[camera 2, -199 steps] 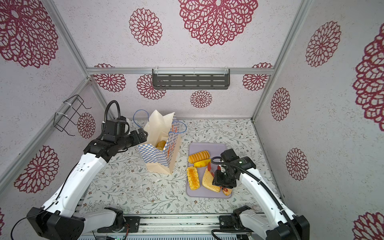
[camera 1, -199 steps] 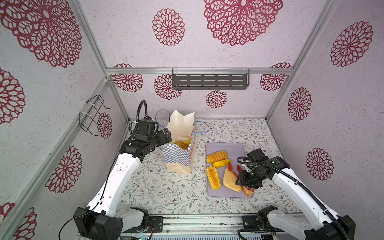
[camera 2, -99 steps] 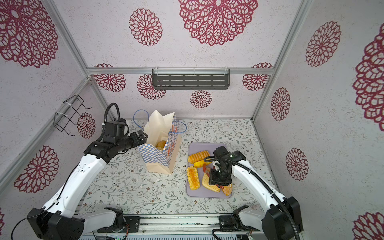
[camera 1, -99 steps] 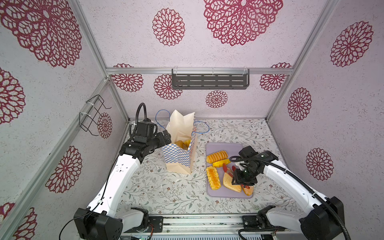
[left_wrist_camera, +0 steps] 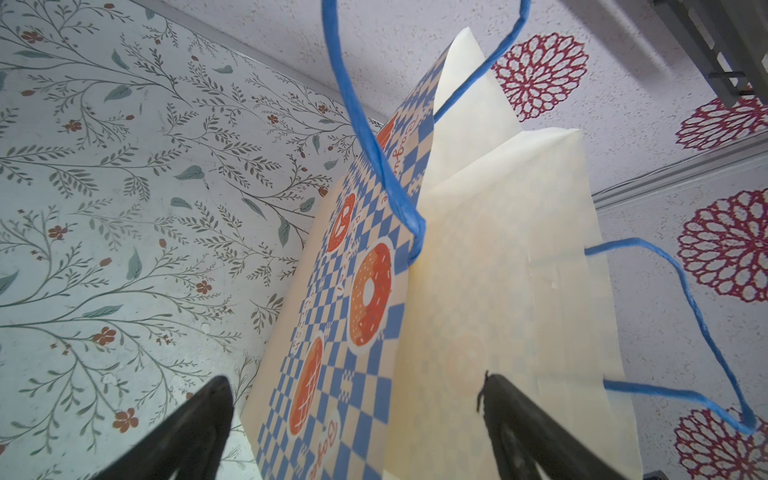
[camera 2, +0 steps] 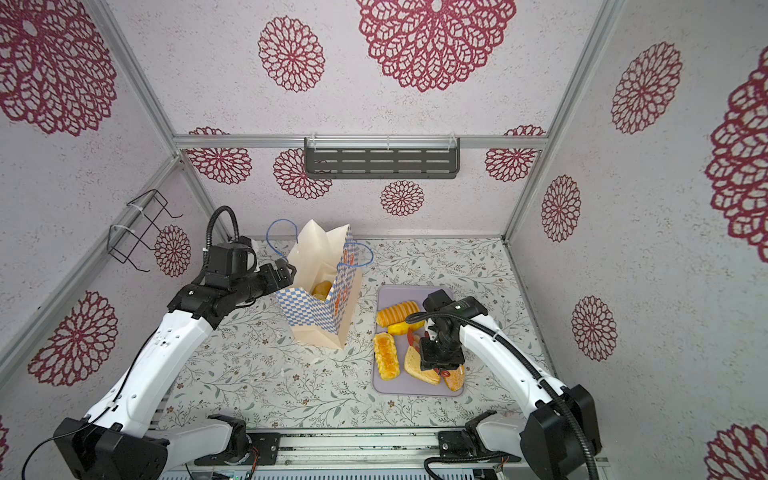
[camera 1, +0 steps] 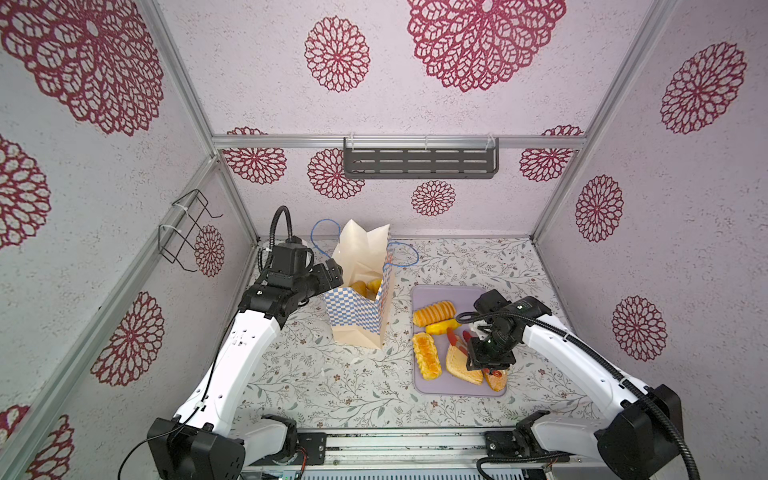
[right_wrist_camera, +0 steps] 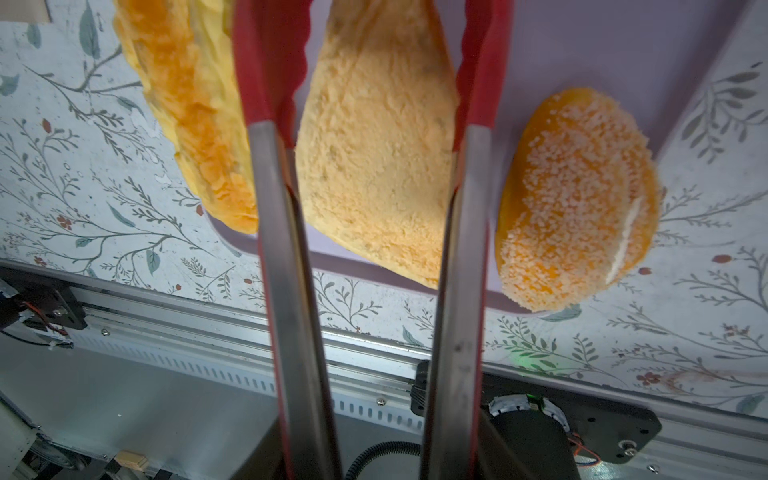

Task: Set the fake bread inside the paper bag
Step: 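Lower the open tongs around the flat triangular bread with the right gripper, then squeeze the tongs on the triangular bread and lift it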

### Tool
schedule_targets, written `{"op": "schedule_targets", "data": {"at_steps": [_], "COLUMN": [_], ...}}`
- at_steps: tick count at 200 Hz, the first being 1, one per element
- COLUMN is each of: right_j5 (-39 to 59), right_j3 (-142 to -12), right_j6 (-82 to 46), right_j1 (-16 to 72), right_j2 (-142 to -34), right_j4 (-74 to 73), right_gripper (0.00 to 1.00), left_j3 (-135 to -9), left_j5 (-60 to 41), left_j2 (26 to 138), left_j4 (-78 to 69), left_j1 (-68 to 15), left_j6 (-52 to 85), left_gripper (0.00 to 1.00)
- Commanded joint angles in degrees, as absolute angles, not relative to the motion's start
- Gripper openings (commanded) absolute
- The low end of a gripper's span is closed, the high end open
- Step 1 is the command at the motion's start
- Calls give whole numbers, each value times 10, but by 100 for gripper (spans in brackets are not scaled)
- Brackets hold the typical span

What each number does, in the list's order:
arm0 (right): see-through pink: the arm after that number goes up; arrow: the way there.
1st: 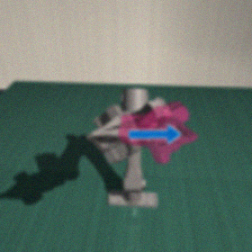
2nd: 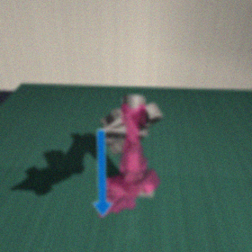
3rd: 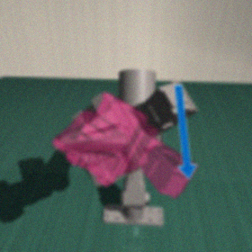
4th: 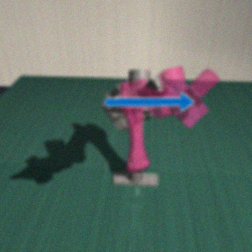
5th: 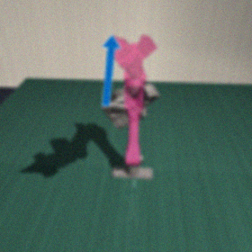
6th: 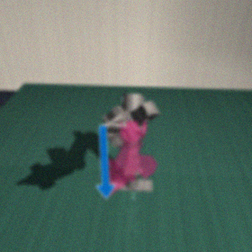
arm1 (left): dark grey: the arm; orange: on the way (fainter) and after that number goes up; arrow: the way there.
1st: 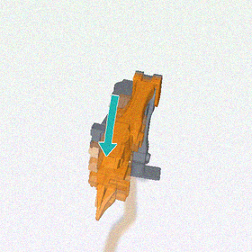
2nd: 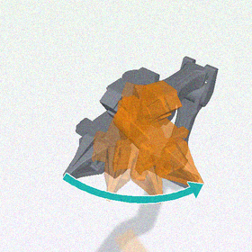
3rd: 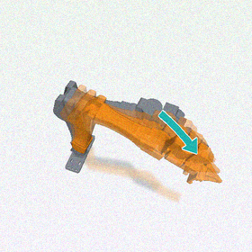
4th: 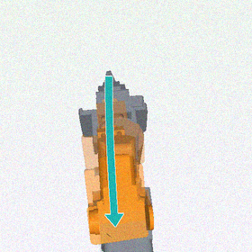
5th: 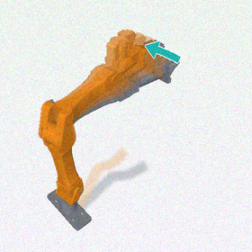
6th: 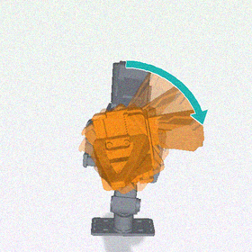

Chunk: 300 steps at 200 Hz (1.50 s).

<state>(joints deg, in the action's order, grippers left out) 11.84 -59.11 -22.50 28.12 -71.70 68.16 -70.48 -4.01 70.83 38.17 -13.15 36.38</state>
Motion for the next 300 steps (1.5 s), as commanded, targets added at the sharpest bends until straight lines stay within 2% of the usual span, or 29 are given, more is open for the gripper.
{"op": "schedule_targets", "data": {"at_steps": [1,45,218,252,300], "right_j5": [112,104,116,113,99], "right_j3": [-615,-615,-610,-604,-611], "right_j6": [-224,-221,-205,-205,-209], "right_j1": [287,289,297,298,298], "right_j2": [-711,-715,-737,-742,-738], "right_j4": [716,723,724,716,717], "right_gripper": [47,51,50,46,35], "left_j3": [-697,-694,-691,-693,-696], "left_j5": [-45,-47,-48,-48,-48], "left_j2": [701,697,687,688,691], "left_j4": [363,360,361,361,361], "left_j1": [-126,-125,-124,-124,-124], "left_j6": [364,364,372,370,369], "left_gripper": [97,97,97,97,97]}}
